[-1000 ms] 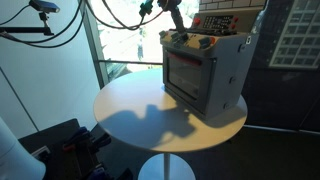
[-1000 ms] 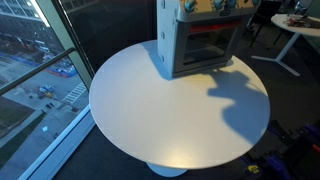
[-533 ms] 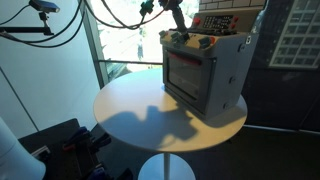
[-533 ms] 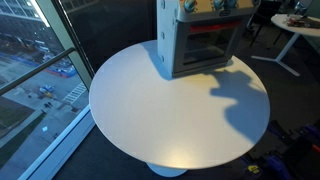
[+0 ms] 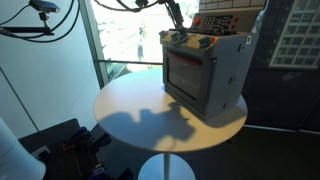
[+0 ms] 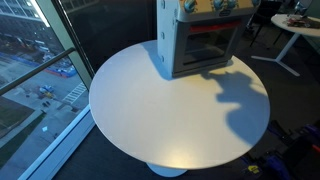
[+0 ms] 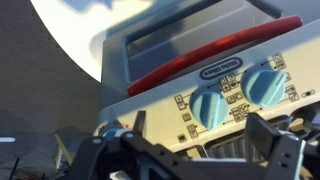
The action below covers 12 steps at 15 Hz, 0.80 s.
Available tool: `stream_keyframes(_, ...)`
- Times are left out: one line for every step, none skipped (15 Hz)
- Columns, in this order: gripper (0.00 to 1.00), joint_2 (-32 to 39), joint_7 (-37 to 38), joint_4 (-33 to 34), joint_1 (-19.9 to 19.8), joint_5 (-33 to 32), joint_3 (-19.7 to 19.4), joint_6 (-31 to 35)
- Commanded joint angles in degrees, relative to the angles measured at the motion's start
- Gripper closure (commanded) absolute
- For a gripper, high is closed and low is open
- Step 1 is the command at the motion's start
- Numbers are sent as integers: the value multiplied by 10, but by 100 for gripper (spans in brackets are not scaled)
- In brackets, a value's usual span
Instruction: Turn the third knob from the left to the right and then turn the knob on the right to the left
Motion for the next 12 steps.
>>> stream_keyframes(0, -27, -65, 7, -3, 9, 1, -56)
stream_keyframes(0, -31, -83, 10, -3, 12, 0, -73)
stream_keyframes(0, -35, -96, 12, -5, 7, 0, -84)
stream_keyframes(0, -39, -115, 15, -4, 10, -1, -97)
stream_keyframes(0, -43, -139, 18, -3, 14, -4, -112)
stream_keyframes(0, -46, -162, 22, -1, 16, -6, -127)
stream_keyframes(0, -49, -184, 25, 0, 18, -8, -138)
stream_keyframes(0, -52, -203, 27, 0, 15, -10, -147)
stream_keyframes(0, -54, -224, 29, 1, 20, -12, -156)
stream_keyframes(0, -56, -244, 31, 2, 22, -15, -164)
stream_keyframes(0, -58, -262, 32, 3, 25, -17, -170)
stream_keyframes(0, -60, -278, 34, 3, 26, -19, -176)
